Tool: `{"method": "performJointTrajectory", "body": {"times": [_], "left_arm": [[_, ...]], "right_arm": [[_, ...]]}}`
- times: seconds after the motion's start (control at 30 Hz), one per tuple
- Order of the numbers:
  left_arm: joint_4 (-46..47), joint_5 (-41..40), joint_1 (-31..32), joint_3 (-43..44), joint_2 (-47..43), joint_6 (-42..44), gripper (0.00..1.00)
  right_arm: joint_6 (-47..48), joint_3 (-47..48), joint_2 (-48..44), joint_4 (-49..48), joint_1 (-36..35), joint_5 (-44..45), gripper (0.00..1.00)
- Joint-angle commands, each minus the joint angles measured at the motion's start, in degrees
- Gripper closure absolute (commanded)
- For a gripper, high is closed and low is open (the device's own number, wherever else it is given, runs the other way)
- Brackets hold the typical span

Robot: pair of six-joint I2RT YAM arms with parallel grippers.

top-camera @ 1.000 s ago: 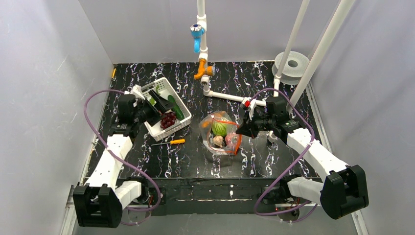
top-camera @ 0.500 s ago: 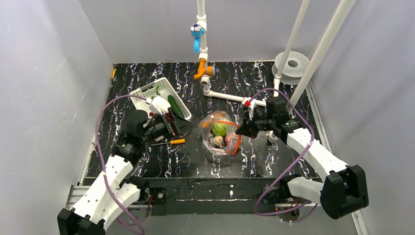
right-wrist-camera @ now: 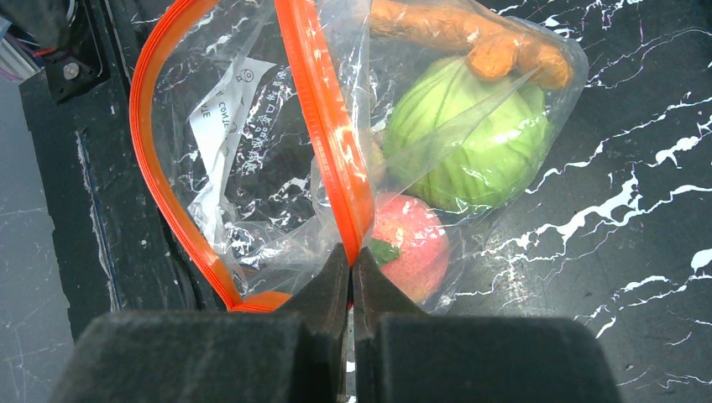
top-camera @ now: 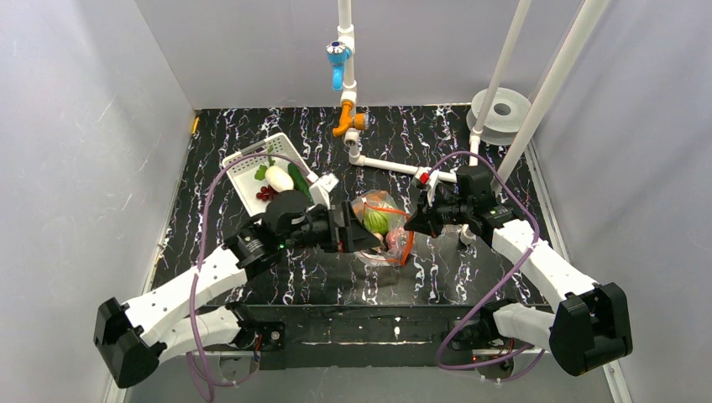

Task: Open the zip-top bag and remove the fake food
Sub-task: Pick up the fake vegetable from the zipper food storage bag.

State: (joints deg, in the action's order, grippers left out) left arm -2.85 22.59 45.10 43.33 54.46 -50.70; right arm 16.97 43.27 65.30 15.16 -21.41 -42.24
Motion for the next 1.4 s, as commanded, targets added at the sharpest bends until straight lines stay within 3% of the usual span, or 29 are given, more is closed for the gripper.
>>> {"method": "performJointTrajectory", "body": {"times": [0.0, 0.27, 0.73, 0.93, 1.37], "left_arm": [[-1.87, -8.78, 6.49, 6.26, 3.41, 3.41, 0.01], [-4.00, -25.11, 14.47, 11.51, 11.40, 5.29, 0.03], [-8.05, -41.77, 17.50, 17.51, 22.52, 9.21, 0.13], [-8.56, -46.18, 17.55, 16.74, 23.51, 9.67, 0.19], [-7.70, -47.96, 17.54, 14.75, 26.73, 11.56, 0.31]], "right_arm": [[0.19, -0.46, -0.22, -1.38, 0.23, -1.31, 0.99], [0.08, -0.68, -0.36, -1.61, 0.18, -1.48, 0.99], [0.06, -0.73, -0.44, -1.69, -0.01, -1.61, 0.99], [0.08, -0.73, -0.28, -1.67, -0.08, -1.64, 0.99], [-1.81, -1.14, 0.41, -2.86, -1.05, -3.24, 0.99]]}}
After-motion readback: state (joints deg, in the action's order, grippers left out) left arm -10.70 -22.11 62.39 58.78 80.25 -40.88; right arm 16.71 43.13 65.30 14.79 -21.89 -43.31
